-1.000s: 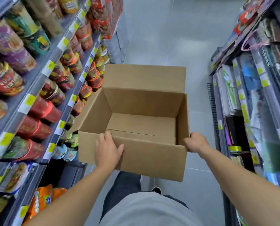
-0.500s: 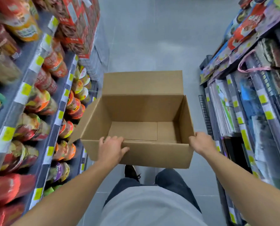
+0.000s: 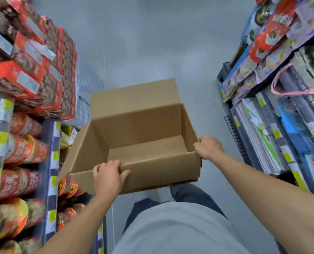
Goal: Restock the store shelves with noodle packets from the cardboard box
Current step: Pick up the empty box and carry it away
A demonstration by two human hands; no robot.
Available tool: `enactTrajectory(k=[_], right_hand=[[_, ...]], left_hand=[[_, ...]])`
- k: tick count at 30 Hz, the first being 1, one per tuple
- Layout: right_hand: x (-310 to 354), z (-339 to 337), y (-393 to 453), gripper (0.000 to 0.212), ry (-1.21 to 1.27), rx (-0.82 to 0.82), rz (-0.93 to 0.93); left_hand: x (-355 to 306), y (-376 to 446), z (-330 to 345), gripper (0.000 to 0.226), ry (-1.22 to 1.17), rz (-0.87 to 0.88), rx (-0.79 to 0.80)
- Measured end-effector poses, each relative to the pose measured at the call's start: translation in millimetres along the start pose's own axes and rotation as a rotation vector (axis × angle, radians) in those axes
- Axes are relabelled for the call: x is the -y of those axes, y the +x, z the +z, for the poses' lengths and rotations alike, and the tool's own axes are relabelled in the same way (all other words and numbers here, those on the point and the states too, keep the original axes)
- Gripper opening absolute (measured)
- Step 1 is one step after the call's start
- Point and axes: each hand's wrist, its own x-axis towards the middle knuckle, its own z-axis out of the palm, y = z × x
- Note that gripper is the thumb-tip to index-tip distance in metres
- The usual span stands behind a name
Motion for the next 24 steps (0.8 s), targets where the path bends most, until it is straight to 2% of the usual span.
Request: enactTrajectory(k=[5, 8, 13, 15, 20, 24], right_hand=[[70.8, -79.8, 89.0, 0.015, -0.032, -0.009, -0.066], [105.3, -114.4, 140.2, 0.015, -0.04, -0.018, -0.093], [173.2, -164.2, 234.1, 0.017, -0.129, -0.055, -0.161], [216.6, -192.3, 284.4, 0.017, -0.142, -0.065, -0.156], [285.6, -251.6, 356.2, 0.016, -0.159, -0.081, -0.112], [321.2, -303.0, 411.3, 0.02, -0.118, -0.109, -0.067]], left_hand=[[-26.2, 95.8, -38.1, 0.029, -0.074, -0.087, -0.018], [-37.3, 154.0, -54.6, 0.03, -0.117, -0.097, -0.053], [-43.5, 274.6, -78.2, 0.029, -0.098, -0.135, -0.024], [-43.4, 346.4, -93.5, 0.029, -0.113, -0.12, -0.031], [-46.2, 465.4, -142.1, 0.026, -0.146, -0.083, 0.015], [-60.3, 565.3, -187.3, 0.025, -0.122, -0.026, 0.059]])
